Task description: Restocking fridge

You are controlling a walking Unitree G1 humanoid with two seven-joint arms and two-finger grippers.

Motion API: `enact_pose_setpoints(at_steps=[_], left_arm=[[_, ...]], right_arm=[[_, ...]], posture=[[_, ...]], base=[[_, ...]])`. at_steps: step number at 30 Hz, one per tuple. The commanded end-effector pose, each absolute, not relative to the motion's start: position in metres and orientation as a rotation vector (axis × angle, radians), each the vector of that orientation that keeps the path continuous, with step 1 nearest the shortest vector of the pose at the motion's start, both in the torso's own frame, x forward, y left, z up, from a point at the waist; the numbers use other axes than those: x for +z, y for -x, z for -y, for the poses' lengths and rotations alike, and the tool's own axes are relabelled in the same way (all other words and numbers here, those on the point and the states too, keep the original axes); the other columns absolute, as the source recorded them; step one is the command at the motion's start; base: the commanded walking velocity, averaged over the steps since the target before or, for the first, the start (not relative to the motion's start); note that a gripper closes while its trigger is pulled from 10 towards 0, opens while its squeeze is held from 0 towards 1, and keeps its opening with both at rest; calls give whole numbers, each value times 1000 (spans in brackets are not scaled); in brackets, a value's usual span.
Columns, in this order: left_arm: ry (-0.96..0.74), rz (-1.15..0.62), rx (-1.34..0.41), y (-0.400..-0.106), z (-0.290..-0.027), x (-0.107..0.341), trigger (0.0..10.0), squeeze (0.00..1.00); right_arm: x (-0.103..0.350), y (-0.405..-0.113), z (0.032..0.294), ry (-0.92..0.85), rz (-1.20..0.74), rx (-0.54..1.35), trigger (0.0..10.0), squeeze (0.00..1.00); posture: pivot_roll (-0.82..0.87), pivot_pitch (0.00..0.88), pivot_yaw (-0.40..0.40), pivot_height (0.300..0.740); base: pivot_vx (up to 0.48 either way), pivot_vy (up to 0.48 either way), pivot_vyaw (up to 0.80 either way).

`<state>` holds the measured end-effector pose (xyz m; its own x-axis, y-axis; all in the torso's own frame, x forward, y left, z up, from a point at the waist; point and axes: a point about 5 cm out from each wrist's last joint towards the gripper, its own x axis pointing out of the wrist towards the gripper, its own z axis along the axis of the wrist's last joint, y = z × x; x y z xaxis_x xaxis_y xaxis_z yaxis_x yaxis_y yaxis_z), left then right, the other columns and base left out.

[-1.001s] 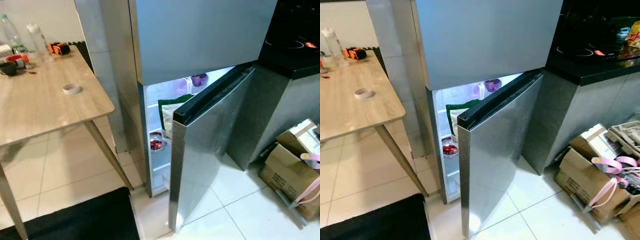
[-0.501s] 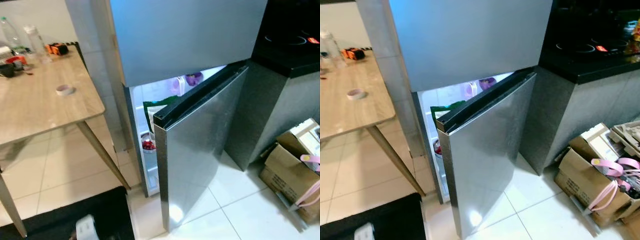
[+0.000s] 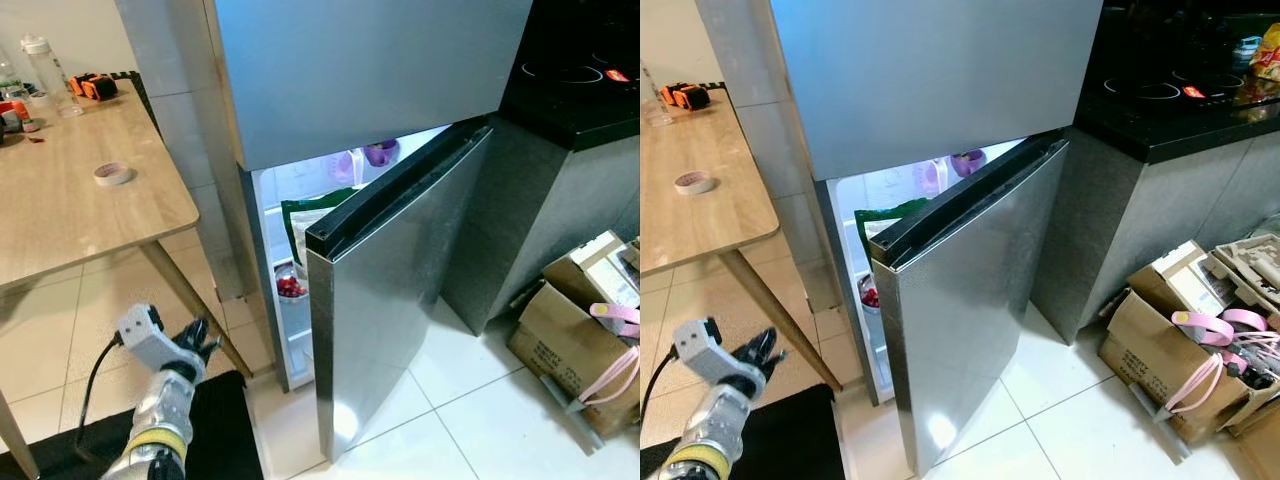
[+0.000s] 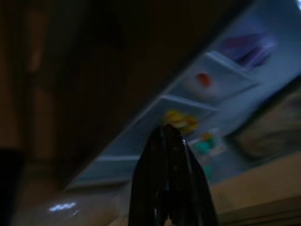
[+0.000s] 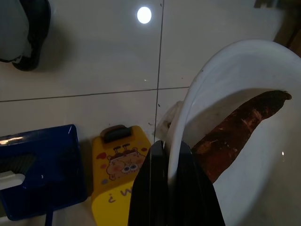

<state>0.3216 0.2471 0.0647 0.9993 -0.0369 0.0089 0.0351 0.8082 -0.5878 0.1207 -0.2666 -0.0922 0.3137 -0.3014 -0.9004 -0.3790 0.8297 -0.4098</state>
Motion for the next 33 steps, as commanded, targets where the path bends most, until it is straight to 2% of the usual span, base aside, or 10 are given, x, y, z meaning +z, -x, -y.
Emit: enact_pose_setpoints(at_steps=[1, 2, 5, 15, 23, 33], left_arm=[[658, 43, -158, -329, -234, 76, 0, 0], [650, 67, -250, -335, -223, 84, 10000, 0], [624, 110, -384, -344, -204, 98, 10000, 0], [622, 156, -536, -356, -173, 118, 10000, 0], [598, 105, -636, -351, -155, 110, 10000, 0], [613, 53, -754, -345, -130, 102, 10000, 0]], right_arm=[[-92, -118, 268, 633, -1282, 50, 10000, 0], [-92, -118, 268, 633, -1283, 49, 10000, 0], [-93, -118, 268, 632, -1284, 49, 10000, 0], [-91, -122, 269, 661, -1233, 6, 10000, 0], [-86, -134, 271, 671, -1170, -26, 10000, 0], [-85, -134, 273, 678, -1171, -35, 10000, 0]], posture=[[-79, 0, 20, 740], [-79, 0, 20, 740], [-79, 0, 20, 740], [-88, 0, 26, 740], [-87, 0, 28, 740], [-90, 0, 33, 740]], base=[[0, 0, 0], [0, 0, 0], [0, 0, 0], [0, 0, 0], [0, 0, 0], [0, 0, 0]])
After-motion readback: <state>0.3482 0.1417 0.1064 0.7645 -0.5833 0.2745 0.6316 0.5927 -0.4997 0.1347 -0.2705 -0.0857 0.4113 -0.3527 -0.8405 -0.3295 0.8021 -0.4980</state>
